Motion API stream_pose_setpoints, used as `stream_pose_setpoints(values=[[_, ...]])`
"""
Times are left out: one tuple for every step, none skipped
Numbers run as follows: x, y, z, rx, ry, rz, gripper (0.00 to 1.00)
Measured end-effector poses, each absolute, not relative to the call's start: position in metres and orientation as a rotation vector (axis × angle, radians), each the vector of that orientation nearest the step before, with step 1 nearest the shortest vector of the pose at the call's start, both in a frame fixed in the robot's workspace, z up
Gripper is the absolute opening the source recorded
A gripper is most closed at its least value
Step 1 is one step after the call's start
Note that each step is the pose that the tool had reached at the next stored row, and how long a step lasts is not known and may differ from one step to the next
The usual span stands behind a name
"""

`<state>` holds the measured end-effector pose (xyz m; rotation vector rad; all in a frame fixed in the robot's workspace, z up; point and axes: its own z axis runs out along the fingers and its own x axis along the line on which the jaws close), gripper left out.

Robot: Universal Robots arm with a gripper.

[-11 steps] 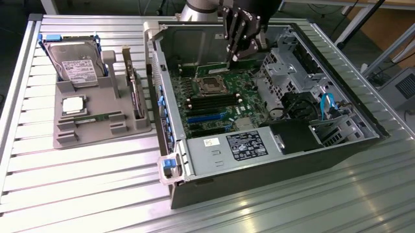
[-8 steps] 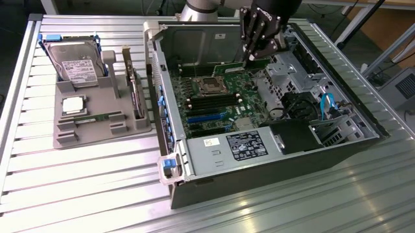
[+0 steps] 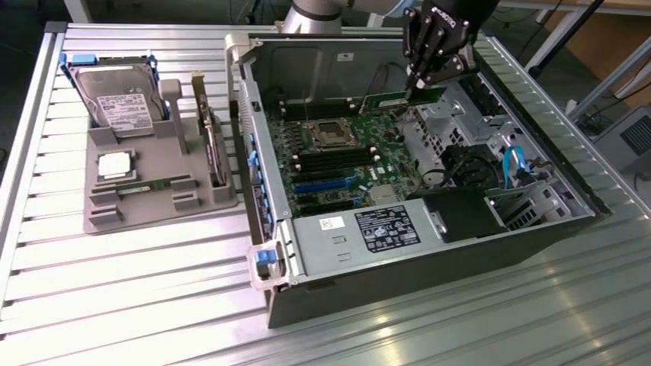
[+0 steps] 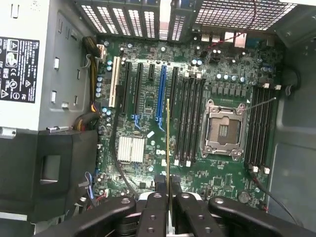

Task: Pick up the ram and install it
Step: 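Insert the ram into the slot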

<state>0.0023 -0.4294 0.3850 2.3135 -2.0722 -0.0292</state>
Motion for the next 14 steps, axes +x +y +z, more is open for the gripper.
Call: stream_pose_setpoints(values=[[0.002, -0.429, 0.385, 2.314, -2.072, -0.029, 0.13], [0.002, -0.429, 0.385, 2.314, -2.072, -0.029, 0.13], [0.002, -0.429, 0.385, 2.314, -2.072, -0.029, 0.13], [0.002, -0.429, 0.384, 2.292, -2.096, -0.030, 0.13], [0.002, -0.429, 0.381, 2.246, -2.146, -0.031, 0.13], [0.002, -0.429, 0.378, 2.223, -2.170, -0.031, 0.13], [0.002, -0.429, 0.373, 2.176, -2.218, -0.033, 0.13], [0.001, -0.429, 0.370, 2.171, -2.223, -0.033, 0.13], [0.000, -0.429, 0.366, 2.167, -2.227, -0.033, 0.13], [-0.001, -0.429, 0.361, 2.164, -2.228, -0.031, 0.13], [-0.002, -0.429, 0.357, 2.162, -2.228, -0.029, 0.13], [-0.004, -0.429, 0.351, 2.160, -2.230, -0.029, 0.13], [-0.005, -0.429, 0.346, 2.159, -2.231, -0.029, 0.13], [-0.005, -0.429, 0.340, 2.157, -2.232, -0.029, 0.13]])
